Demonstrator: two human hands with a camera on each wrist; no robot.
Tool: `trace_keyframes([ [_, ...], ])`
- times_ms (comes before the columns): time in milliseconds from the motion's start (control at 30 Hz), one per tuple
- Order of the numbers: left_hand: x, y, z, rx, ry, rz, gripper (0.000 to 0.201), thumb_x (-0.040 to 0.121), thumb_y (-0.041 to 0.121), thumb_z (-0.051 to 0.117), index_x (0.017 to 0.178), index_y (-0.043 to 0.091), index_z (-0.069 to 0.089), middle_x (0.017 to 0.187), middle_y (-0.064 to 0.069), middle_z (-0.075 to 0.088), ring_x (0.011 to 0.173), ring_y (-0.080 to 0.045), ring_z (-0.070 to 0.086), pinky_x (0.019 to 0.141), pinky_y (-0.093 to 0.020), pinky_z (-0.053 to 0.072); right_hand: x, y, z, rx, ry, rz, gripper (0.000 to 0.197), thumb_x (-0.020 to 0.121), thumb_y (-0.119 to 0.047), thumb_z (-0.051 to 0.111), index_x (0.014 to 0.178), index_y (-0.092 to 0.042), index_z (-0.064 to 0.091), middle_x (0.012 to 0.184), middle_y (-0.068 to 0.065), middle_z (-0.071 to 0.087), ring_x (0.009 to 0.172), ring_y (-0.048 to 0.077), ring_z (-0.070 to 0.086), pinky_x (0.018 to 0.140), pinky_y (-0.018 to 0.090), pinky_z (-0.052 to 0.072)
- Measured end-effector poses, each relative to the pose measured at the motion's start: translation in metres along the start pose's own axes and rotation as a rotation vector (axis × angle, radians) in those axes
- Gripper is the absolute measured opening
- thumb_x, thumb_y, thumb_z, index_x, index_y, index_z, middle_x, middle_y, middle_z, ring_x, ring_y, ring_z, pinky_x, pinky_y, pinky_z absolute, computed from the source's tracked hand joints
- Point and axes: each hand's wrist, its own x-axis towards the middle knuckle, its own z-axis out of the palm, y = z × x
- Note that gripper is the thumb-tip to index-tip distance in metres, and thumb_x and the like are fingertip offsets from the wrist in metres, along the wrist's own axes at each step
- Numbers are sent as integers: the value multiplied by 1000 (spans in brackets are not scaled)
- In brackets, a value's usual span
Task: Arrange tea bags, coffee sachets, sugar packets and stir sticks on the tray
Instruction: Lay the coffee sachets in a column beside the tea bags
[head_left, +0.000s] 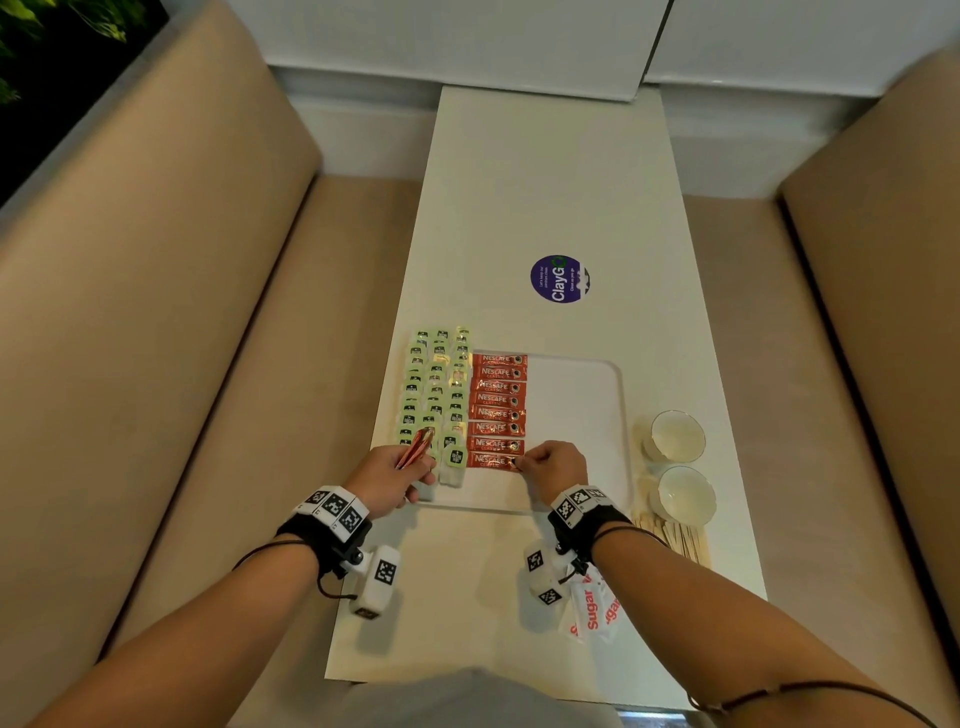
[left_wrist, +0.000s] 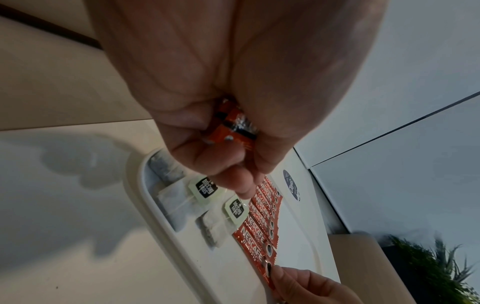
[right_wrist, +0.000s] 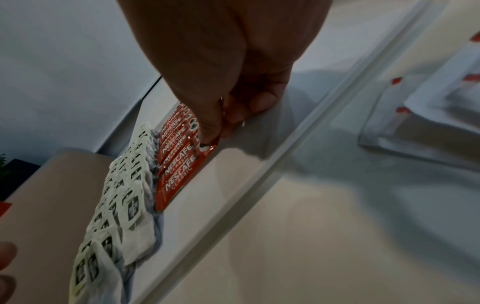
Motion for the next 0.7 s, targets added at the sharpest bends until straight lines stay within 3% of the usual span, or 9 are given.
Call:
trace_keyframes([
  [267, 0, -4, -2, 48, -29, 23, 16, 100, 20, 60, 105, 7, 67, 88, -4, 73, 57, -14, 56, 53, -25, 43, -1, -2, 2, -5, 11, 13, 13, 82, -24, 79, 73, -19, 73, 77, -5, 72, 76, 12, 67, 74, 32, 58],
  [500, -2, -2, 1, 67, -89, 31, 16, 100, 20, 60, 103, 7, 68, 76, 0, 67, 53, -12, 49, 50, -21, 41, -7, -5, -3, 43, 47, 7, 22, 81, -32, 80, 83, -16, 65, 82, -3, 68, 76, 14, 64, 65, 27, 50],
  [600, -3, 2, 5, 60, -127, 55, 30, 99, 29, 61, 104, 0, 68, 75, -4, 62, 46, -7, 45, 47, -18, 37, -12, -12, -5, 114, -51, -139, 17, 90, -33, 74, 89, -17, 69, 85, -4, 71, 80, 13, 67, 71, 24, 52],
  [700, -4, 8, 12, 51, -169, 49, 40, 101, 40, 54, 106, 4, 70, 69, -1, 55, 43, -6, 37, 44, -17, 31, -20, -25, -7, 142, -269, -305, 20, 98, -38, 64, 99, -21, 74, 88, -3, 74, 80, 18, 69, 80, 35, 60],
])
